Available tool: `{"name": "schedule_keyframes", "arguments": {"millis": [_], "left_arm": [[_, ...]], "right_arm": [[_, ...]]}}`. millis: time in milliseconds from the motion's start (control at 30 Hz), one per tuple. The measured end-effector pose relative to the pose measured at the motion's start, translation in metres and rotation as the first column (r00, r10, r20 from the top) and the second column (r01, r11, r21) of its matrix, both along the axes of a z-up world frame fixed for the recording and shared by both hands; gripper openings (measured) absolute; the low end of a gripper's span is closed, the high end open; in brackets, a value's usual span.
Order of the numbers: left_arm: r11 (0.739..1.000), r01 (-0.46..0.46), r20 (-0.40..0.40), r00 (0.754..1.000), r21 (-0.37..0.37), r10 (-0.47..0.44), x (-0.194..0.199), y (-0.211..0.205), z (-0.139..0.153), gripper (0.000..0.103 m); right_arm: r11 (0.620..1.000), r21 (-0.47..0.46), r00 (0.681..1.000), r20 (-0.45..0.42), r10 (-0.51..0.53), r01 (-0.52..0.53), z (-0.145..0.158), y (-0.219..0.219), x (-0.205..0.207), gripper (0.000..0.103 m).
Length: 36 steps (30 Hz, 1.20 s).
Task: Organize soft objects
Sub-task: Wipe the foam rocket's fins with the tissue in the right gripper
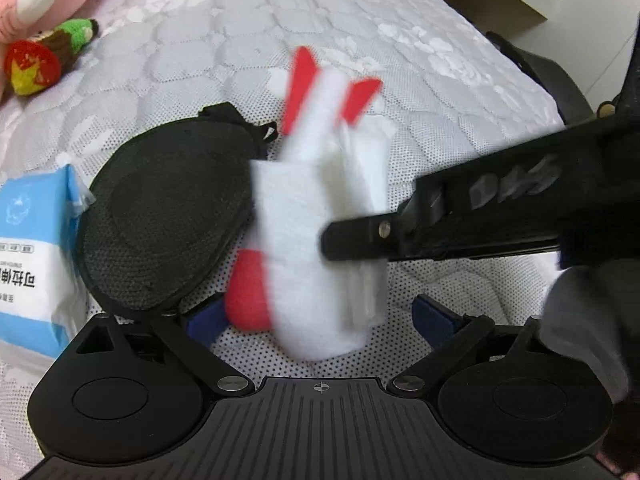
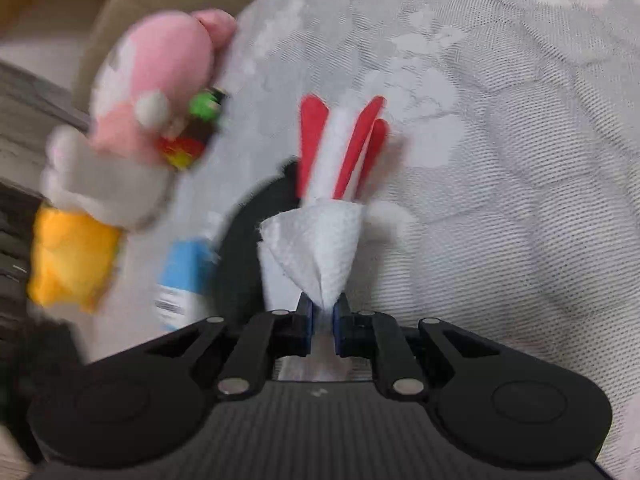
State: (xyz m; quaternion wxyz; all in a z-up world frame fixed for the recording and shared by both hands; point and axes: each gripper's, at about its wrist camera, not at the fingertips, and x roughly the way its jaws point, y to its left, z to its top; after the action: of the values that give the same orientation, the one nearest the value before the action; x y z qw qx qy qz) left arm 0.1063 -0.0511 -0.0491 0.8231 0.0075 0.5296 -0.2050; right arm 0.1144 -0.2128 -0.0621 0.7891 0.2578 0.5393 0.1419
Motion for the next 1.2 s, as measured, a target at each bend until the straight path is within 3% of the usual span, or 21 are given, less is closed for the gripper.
{"name": "schedule_keyframes", "arguments": {"millis": [67, 133, 300, 500, 667, 867, 900, 1067, 1200], "left_arm": [[1.000, 0.006, 0.023, 1.000, 0.007, -0.006, -0.003, -0.001, 0.001, 0.100], [1.000, 0.006, 0.055, 0.998, -0.009, -0.005, -0.007, -0.002, 0.007, 0.100], [0.999, 0.030, 0.202, 0.979, -0.011, -0.027, -0.007, -0.015, 0.039, 0.100], [0.984, 0.080, 0.306, 0.944, 0.159, -0.126, 0.022, -0.054, 0.049, 0.100], [0.921, 0.212, 0.275, 0.911, 0.327, -0.307, 0.033, -0.096, 0.016, 0.100], [0.840, 0.412, 0.279, 0.811, 0.352, -0.514, -0.018, -0.121, 0.010, 0.100], [0.833, 0.436, 0.266, 0.805, 0.341, -0.530, -0.026, -0.121, 0.010, 0.100], [0.835, 0.498, 0.181, 0.821, 0.236, -0.541, -0.056, -0.106, 0.014, 0.100], [0.879, 0.409, 0.148, 0.880, 0.245, -0.450, -0.066, -0.083, 0.017, 0.100]], "right_arm": [[0.997, -0.068, 0.999, 0.024, -0.038, 0.040, 0.002, -0.006, 0.002, 0.011], [0.992, -0.076, 0.994, 0.047, -0.098, 0.102, 0.005, -0.018, 0.006, 0.011], [0.970, 0.058, 0.968, 0.064, -0.241, 0.237, 0.012, -0.065, 0.008, 0.011], [0.936, 0.135, 0.927, 0.153, -0.343, 0.325, 0.032, -0.106, 0.009, 0.011], [0.919, 0.173, 0.910, 0.160, -0.382, 0.355, 0.032, -0.125, 0.010, 0.012], [0.913, 0.205, 0.906, 0.168, -0.389, 0.354, 0.034, -0.128, 0.012, 0.014], [0.914, 0.207, 0.908, 0.170, -0.384, 0.348, 0.035, -0.127, 0.012, 0.014], [0.935, 0.195, 0.924, 0.187, -0.333, 0.297, 0.037, -0.116, 0.007, 0.014], [0.950, 0.242, 0.950, 0.192, -0.248, 0.199, 0.038, -0.100, 0.004, 0.014]]}}
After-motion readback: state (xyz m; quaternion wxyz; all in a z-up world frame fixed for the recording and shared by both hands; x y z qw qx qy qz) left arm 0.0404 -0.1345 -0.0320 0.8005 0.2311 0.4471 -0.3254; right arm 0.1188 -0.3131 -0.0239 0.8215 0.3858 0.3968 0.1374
